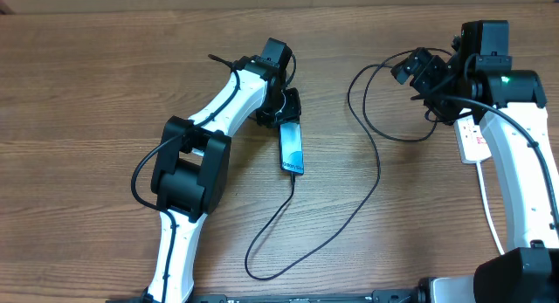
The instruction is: Plug charger to phone and switch on socket
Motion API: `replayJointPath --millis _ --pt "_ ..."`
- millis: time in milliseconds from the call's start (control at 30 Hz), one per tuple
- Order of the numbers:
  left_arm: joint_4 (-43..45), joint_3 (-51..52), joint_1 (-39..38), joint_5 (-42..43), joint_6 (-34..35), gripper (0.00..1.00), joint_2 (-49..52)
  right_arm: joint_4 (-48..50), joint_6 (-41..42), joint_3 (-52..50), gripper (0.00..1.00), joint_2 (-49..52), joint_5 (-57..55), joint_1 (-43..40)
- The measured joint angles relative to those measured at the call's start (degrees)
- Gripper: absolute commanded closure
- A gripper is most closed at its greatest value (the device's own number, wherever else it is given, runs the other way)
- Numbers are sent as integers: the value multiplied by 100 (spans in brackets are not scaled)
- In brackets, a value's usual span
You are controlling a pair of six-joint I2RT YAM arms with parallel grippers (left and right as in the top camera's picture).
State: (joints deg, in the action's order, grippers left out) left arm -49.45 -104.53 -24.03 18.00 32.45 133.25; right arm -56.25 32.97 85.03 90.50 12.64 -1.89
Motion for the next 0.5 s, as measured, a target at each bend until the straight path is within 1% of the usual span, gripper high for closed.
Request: replayJointPath --millis 300,400,500 --pt "-2 0 0 0 0 63 0 2 0 0 1 0 0 0" --pt "-2 0 0 11 0 59 0 2 -2 0 1 0 0 0" --pt "-2 -2 0 37 -2 57 -2 0 0 0 1 0 0 2"
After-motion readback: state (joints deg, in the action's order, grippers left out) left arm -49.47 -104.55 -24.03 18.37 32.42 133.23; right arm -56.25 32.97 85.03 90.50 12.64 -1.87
